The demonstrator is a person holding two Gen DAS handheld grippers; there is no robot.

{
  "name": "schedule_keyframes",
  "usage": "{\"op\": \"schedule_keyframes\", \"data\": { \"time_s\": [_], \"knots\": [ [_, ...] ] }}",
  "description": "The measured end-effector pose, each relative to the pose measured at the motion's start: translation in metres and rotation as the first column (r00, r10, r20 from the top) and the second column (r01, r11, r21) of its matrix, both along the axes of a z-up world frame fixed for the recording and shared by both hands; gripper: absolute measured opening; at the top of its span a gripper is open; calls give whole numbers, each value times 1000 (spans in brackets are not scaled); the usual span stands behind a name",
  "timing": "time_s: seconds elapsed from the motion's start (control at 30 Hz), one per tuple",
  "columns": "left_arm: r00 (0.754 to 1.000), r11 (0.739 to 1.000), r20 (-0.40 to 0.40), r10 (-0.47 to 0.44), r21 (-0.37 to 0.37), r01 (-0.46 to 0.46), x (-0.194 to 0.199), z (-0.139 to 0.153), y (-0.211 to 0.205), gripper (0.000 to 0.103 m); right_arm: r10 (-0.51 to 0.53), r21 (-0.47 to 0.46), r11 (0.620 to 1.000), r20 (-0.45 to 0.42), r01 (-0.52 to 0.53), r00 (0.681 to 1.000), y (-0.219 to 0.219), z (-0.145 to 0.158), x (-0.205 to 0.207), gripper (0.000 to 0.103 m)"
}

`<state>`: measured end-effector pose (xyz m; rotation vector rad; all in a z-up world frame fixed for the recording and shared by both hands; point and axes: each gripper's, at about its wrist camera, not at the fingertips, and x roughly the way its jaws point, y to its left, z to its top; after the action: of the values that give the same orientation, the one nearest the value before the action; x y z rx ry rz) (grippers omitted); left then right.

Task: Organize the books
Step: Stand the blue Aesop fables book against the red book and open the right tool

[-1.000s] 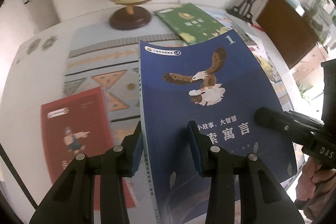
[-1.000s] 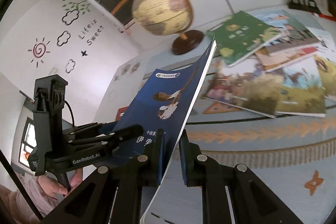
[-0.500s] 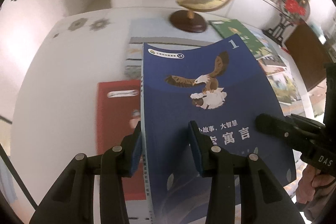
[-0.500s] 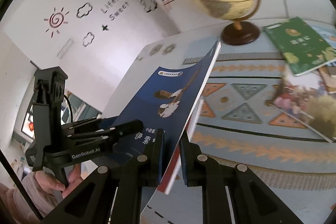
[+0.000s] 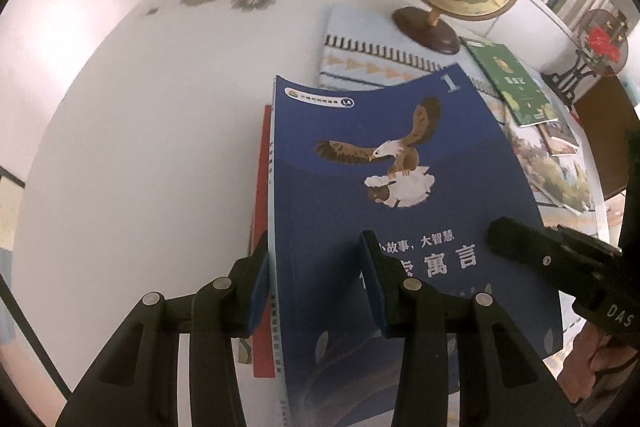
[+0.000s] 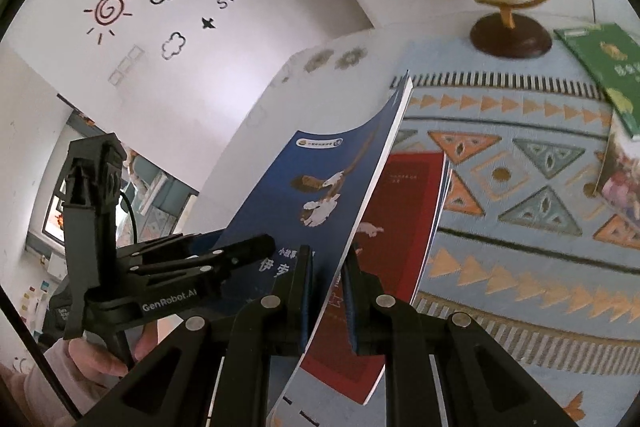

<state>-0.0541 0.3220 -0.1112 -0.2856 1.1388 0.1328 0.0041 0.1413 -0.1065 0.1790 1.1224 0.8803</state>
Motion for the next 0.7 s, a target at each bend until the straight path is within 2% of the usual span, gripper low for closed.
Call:
{"op": "schedule_keyframes", "data": {
  "time_s": [0.17, 0.27, 0.43, 0.53, 0.7],
  "knots": [
    [999, 1000, -49, 18, 0, -18, 0, -20, 4, 38, -23, -32, 999, -90, 21, 996, 4, -33, 2, 14],
    [997, 1000, -83, 6, 22, -5, 2, -31, -1, 38, -37, -61, 998, -107, 30, 994, 5, -44, 0, 14],
    [996, 1000, -90, 21, 18, -20, 0, -38, 2, 41, -77, -87, 994, -169, 63, 983, 4, -63, 3, 16],
    [995, 999, -92, 35, 27, -32, 2, -39, 8, 41, -90, -78, 994, -191, 76, 977, 1, -69, 8, 16],
    [994, 999, -93, 49, 24, -47, 5, -41, 11, 43, -96, -80, 993, -177, 83, 980, 1, -66, 6, 17]
  ]
}}
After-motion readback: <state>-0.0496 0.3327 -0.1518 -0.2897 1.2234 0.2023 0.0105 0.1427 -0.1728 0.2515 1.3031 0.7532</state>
